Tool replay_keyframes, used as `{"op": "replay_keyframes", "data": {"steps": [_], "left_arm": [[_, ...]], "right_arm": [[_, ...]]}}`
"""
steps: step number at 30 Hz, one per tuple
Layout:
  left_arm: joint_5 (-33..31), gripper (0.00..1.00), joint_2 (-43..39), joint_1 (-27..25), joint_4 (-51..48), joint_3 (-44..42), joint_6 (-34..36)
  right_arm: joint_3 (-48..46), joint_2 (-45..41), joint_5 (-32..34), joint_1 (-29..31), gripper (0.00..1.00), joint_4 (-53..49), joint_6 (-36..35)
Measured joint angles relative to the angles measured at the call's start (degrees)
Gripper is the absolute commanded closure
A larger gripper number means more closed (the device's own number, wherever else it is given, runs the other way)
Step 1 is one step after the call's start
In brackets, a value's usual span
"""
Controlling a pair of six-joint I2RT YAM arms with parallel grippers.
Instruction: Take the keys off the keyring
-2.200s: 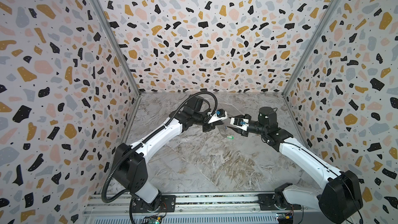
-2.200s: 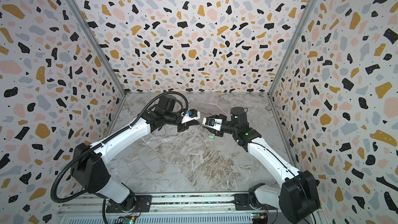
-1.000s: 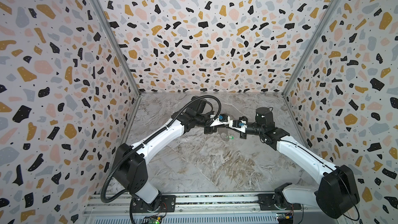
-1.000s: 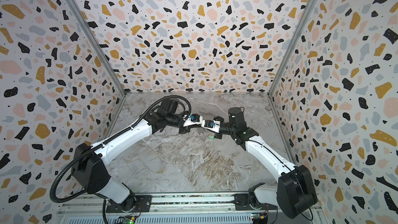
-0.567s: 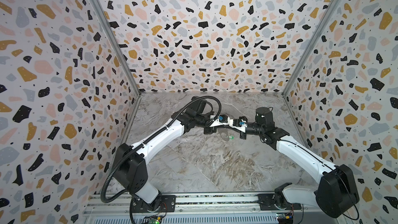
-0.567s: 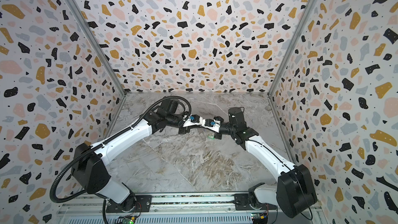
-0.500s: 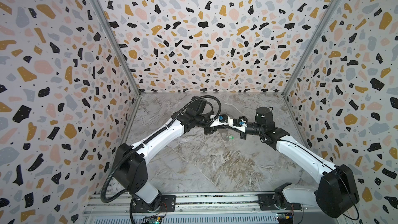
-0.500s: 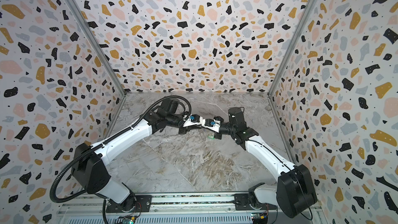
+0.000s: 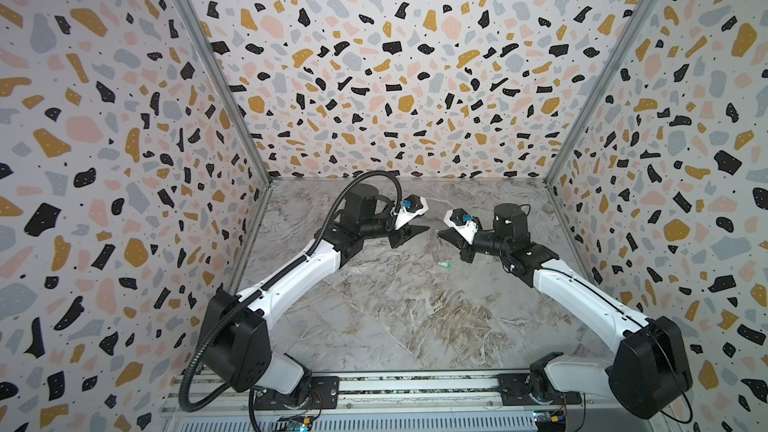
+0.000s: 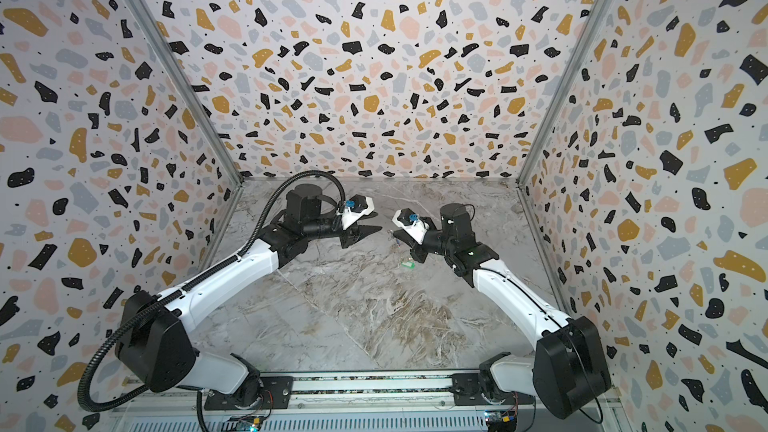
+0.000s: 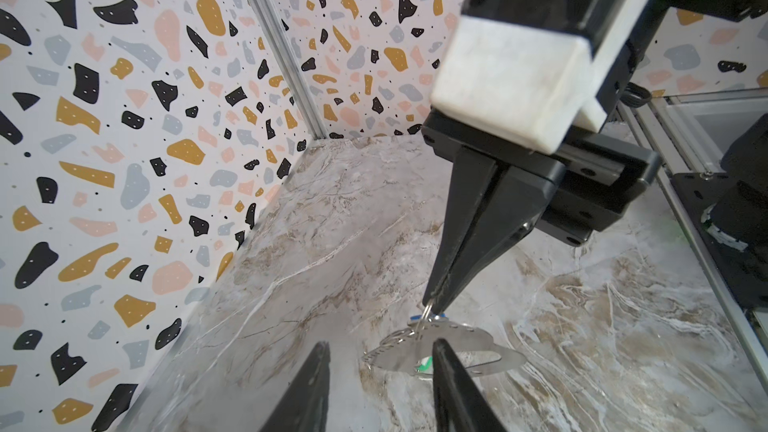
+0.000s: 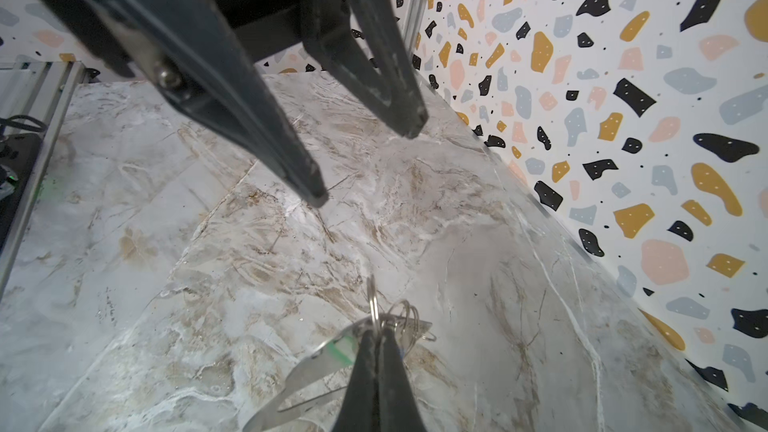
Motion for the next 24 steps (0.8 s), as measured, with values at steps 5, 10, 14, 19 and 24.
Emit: {"op": "replay_keyframes", "data": {"steps": [5, 10, 14, 19, 24], "left_arm": [[-0.5, 0.59, 0.9, -1.5, 1.3, -1.1, -0.8], [-2.0, 0.63, 1.2, -2.4, 3.9, -2.7, -1.9], [-3.0, 0.65, 1.2, -2.5, 4.9, -3.3, -2.0], [-3.4, 0.65, 1.2, -2.5, 5.1, -3.5, -1.9], [-3.6, 0.66, 1.2, -2.5, 5.1, -3.5, -1.7]], "right_arm": [[1.4, 0.0, 0.3, 0.2, 0.96, -0.4, 2.0], [1.8, 0.0, 0.1, 0.2, 0.97, -1.5, 2.6], [1.8, 0.0, -0.1, 0.3, 0.97, -1.9, 2.5], [1.8, 0.0, -0.5, 0.3, 0.97, -2.1, 1.2], [1.8, 0.0, -0.9, 0.3, 0.98, -2.2, -0.5]]}}
